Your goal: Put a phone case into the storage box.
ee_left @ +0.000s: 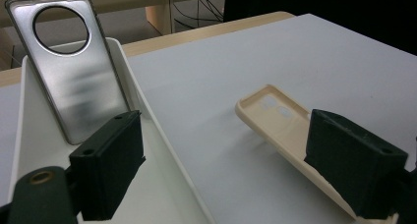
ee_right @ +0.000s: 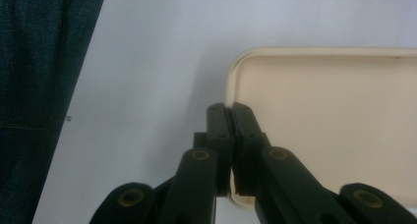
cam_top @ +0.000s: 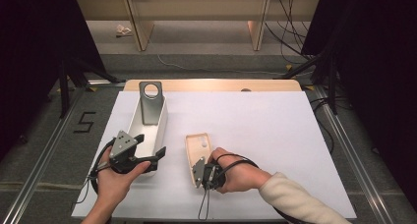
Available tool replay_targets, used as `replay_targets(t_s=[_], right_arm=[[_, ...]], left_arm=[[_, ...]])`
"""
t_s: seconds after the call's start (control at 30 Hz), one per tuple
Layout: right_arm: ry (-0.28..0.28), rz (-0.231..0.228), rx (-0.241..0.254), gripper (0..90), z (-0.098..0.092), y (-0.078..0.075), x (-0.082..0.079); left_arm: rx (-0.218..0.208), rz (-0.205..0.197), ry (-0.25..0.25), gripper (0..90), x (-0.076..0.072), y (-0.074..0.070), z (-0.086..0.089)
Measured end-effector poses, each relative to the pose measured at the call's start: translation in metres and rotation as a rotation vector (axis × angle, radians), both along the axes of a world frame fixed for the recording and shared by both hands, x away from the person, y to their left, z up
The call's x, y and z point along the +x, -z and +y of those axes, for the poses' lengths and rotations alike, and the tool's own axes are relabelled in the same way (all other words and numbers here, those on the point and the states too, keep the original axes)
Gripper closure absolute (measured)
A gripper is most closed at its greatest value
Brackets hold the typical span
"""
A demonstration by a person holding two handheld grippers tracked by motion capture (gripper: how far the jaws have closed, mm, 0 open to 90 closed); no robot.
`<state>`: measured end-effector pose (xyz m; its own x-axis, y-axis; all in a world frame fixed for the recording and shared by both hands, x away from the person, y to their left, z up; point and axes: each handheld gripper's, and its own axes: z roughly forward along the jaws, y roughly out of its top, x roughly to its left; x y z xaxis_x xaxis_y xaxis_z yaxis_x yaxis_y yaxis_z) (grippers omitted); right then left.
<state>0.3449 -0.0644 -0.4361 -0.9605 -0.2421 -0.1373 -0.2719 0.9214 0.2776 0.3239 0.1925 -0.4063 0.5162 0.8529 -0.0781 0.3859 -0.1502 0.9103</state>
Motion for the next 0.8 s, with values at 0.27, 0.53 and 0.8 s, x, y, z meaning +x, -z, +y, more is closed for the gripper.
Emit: replay_targets(t_s=[0.27,0.53,0.8], right_arm=[[0.036,-0.018,0.036,88.8,-0.017,-0.008,0.005],[0.056,-0.031,0.06,88.8,-0.031,-0.011,0.007],[0.085,-0.037,0.088,88.7,-0.042,-0.013,0.009]], left_arm=[[0.0,0.0,0.001,14.1,0.0,0.0,-0.001],[-0.001,-0.001,0.002,14.1,0.0,0.0,-0.002],[0.001,0.0,0.003,14.1,0.0,0.0,-0.002]])
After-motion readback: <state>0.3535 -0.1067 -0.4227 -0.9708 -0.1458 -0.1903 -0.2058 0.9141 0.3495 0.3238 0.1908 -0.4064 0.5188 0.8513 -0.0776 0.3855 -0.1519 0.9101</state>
